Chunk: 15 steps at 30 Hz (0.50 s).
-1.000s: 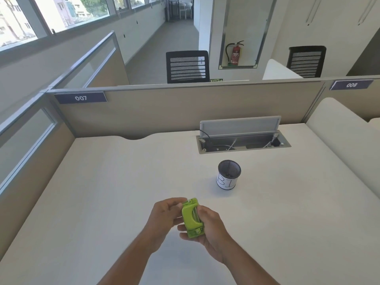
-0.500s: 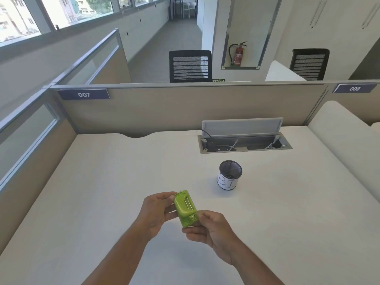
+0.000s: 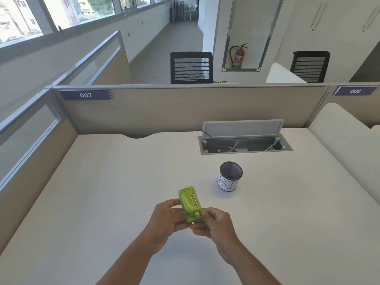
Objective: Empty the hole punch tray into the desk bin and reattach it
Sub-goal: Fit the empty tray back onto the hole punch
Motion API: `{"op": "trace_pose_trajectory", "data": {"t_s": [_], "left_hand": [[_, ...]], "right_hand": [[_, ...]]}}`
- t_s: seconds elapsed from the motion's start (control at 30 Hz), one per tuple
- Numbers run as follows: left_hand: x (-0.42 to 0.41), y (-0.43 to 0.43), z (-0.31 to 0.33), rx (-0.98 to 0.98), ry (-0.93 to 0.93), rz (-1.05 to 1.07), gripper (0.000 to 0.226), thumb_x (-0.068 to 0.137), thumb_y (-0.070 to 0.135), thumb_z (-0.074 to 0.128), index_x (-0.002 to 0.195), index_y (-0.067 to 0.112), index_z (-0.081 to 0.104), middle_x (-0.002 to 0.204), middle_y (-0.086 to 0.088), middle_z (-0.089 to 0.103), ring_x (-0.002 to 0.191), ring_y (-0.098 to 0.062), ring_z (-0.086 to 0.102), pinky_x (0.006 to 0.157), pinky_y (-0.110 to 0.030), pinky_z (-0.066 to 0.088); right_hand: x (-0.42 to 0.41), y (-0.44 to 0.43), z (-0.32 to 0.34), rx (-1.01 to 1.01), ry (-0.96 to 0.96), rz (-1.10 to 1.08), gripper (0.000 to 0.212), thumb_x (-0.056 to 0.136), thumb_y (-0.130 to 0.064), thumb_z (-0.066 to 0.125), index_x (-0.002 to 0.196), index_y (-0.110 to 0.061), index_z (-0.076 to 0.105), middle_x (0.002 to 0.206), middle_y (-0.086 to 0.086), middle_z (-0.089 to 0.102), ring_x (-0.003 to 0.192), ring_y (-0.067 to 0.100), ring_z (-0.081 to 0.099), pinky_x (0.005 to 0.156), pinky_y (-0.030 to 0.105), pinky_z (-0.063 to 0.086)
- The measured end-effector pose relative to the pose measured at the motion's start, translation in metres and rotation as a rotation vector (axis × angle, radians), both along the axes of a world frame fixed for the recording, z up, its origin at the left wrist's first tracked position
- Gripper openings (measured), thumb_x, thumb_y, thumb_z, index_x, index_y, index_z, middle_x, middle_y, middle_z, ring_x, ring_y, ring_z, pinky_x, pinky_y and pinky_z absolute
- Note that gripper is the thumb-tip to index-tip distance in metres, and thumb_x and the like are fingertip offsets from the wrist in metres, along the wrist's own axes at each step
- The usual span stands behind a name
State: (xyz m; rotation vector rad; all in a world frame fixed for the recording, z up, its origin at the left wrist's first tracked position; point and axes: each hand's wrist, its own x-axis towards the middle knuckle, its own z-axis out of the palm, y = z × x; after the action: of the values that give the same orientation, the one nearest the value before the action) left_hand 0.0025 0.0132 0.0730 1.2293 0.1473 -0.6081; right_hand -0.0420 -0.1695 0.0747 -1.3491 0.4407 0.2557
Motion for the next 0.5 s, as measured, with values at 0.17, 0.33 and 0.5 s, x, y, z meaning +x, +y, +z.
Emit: {"op": "trace_pose_trajectory", "data": {"t_s": [0.17, 0.33, 0.5], "left_hand": [[0.000, 0.000, -0.004, 0.034, 0.013, 0.071, 0.060, 0.072, 0.020, 0.091, 0.127, 0.008, 0.071, 0.112, -0.026, 0.084, 0.106, -0.042, 0.082, 0.086, -0.042, 0.069], [-0.001, 0.000, -0.009, 0.072, 0.031, 0.076, 0.048, 0.078, 0.007, 0.083, 0.125, 0.007, 0.072, 0.107, -0.028, 0.084, 0.100, -0.042, 0.083, 0.082, -0.044, 0.070], [-0.004, -0.003, -0.014, 0.098, 0.029, 0.019, 0.043, 0.079, 0.006, 0.083, 0.122, 0.011, 0.079, 0.108, -0.027, 0.084, 0.101, -0.042, 0.083, 0.086, -0.045, 0.070]], "right_hand": [[0.000, -0.004, -0.004, -0.176, -0.025, -0.014, 0.022, 0.102, -0.011, 0.062, 0.093, -0.008, 0.081, 0.081, 0.010, 0.082, 0.069, 0.021, 0.076, 0.066, 0.031, 0.063], [0.004, -0.003, -0.005, -0.489, -0.114, -0.125, 0.008, 0.094, -0.020, 0.074, 0.100, -0.018, 0.079, 0.091, -0.001, 0.080, 0.081, 0.018, 0.075, 0.074, 0.032, 0.061], [0.012, 0.011, 0.007, -0.692, -0.217, -0.015, 0.031, 0.081, -0.043, 0.082, 0.099, -0.020, 0.074, 0.087, -0.003, 0.072, 0.080, 0.016, 0.068, 0.072, 0.029, 0.056]]}}
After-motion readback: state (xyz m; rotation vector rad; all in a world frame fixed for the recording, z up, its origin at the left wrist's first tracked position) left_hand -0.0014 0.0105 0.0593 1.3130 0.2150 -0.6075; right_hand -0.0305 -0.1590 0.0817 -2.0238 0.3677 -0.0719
